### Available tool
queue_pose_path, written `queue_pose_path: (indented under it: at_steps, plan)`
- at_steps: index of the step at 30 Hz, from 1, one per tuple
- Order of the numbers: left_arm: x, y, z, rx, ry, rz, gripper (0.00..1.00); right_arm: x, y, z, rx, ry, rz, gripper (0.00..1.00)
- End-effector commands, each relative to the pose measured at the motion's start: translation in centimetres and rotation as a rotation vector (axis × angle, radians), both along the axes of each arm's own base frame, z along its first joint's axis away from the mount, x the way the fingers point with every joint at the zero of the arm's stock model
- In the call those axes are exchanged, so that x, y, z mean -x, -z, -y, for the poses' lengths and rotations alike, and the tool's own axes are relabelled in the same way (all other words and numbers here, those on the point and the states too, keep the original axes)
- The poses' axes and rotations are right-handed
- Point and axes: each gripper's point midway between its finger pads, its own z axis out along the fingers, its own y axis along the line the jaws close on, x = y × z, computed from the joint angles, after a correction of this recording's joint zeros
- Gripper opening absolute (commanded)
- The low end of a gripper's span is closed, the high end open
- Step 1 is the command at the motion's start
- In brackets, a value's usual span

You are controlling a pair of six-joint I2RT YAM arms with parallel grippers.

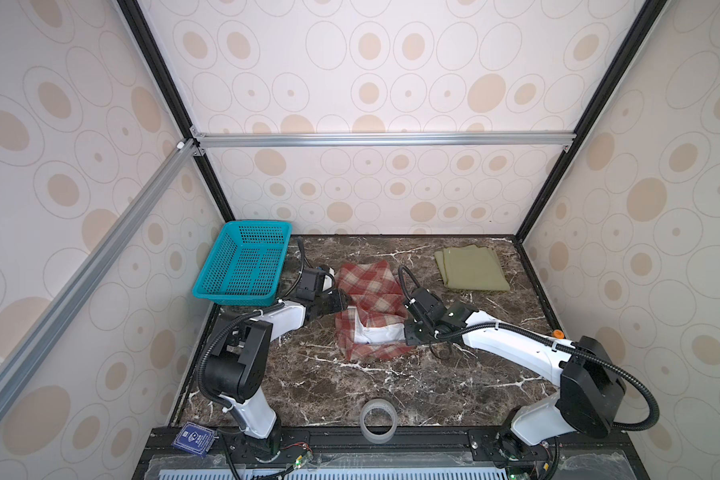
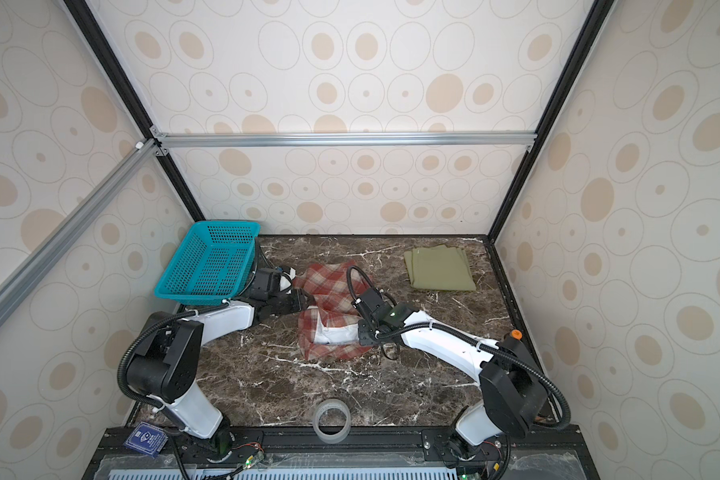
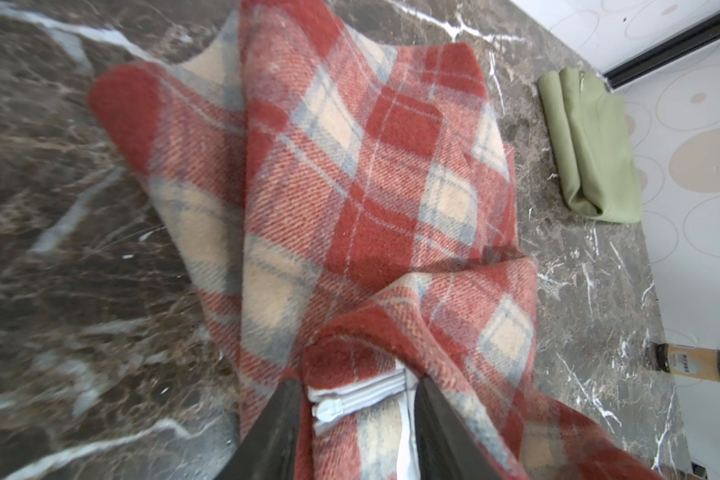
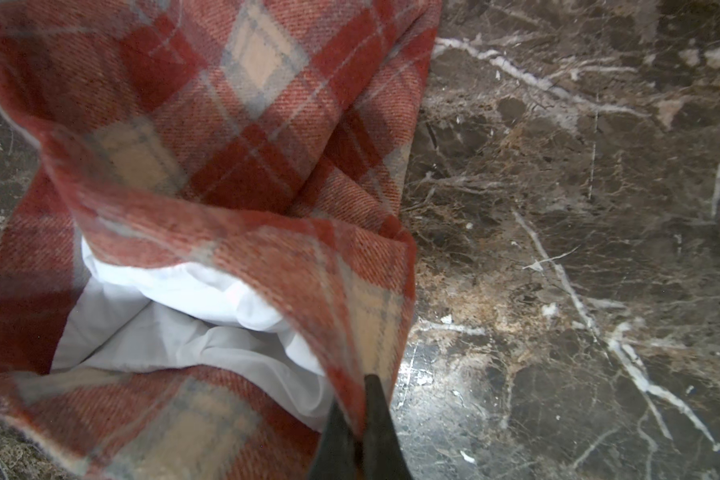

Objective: Fold and stack the skirts

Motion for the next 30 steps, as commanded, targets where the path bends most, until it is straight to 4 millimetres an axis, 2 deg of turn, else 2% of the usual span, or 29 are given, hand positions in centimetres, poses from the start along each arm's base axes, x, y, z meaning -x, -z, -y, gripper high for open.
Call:
queue_pose_path:
  at_steps: [1, 8, 14, 17, 21, 24, 30]
  plan:
    - [-1.0, -0.6, 0.7, -0.006, 0.036, 0.041, 0.44, 0.2, -0.4, 1.2, 0.017, 0.018, 0.004, 0.0]
    - [-1.3, 0.4, 1.1, -0.016, 0.042, 0.032, 0.42, 0.1, -0.3, 1.2, 0.007, 0.015, 0.001, 0.0]
    - [-1.6, 0.9, 1.8, 0.001, 0.058, 0.033, 0.36, 0.0, -0.2, 1.4, 0.01, 0.021, -0.002, 0.0]
    - [-1.8, 1.3, 2.1, 0.016, 0.064, 0.027, 0.24, -0.1, -0.3, 1.4, 0.005, 0.023, -0.002, 0.0]
    - [-2.0, 1.0, 2.0, 0.01, 0.052, 0.03, 0.0, -0.2, -0.5, 1.6, 0.008, 0.029, 0.004, 0.0]
    - [-2.5, -0.6, 1.3, -0.023, 0.024, 0.065, 0.0, -0.5, -1.0, 2.1, 0.006, 0.042, 0.015, 0.0]
    - [-4.1, -7.8, -1.0, -0.13, -0.044, 0.181, 0.0, -2.5, -3.5, 4.4, 0.038, 0.073, 0.089, 0.0]
